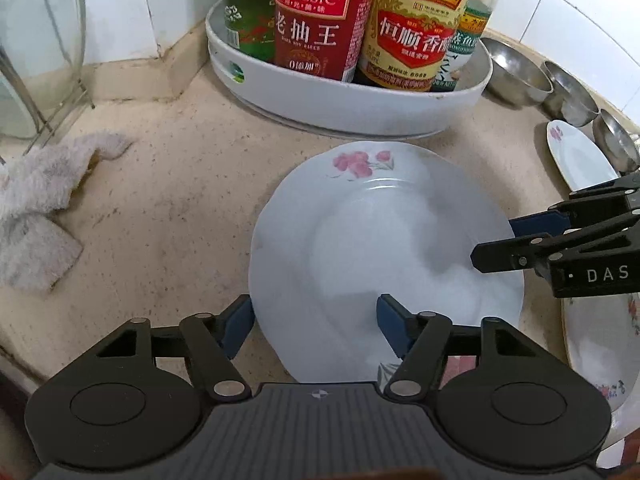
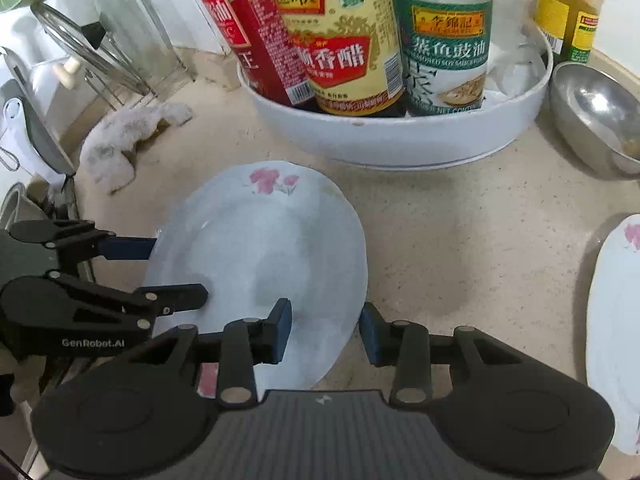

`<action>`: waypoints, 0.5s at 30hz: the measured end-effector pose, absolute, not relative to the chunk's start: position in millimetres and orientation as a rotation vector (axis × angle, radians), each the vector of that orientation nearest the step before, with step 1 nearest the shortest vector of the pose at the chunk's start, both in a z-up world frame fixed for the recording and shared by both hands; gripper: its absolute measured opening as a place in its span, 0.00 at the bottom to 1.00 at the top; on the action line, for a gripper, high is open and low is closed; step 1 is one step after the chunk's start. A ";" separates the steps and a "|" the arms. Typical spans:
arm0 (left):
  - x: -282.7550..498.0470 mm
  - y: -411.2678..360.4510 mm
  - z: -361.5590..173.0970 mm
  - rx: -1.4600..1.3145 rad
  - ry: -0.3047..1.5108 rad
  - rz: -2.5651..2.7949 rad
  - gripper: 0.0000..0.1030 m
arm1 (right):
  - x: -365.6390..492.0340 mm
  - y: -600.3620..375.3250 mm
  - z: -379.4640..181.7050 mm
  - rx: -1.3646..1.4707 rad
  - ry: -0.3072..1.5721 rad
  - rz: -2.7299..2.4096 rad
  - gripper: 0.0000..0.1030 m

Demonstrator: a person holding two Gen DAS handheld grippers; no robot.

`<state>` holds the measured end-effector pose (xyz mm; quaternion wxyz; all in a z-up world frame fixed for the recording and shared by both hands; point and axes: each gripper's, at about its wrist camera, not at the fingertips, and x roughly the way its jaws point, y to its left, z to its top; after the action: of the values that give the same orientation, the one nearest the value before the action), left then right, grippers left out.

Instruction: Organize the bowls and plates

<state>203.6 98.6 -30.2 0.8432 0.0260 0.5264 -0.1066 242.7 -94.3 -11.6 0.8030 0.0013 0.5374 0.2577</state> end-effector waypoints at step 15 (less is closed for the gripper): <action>205.1 87.1 -23.5 0.018 1.094 -0.266 0.69 | 243.8 -113.0 -14.6 0.071 1.169 0.506 0.35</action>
<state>205.1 87.1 -23.5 0.8457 0.0088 0.5185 -0.1259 243.8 -113.0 -14.6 0.8034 0.0329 0.5455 0.2364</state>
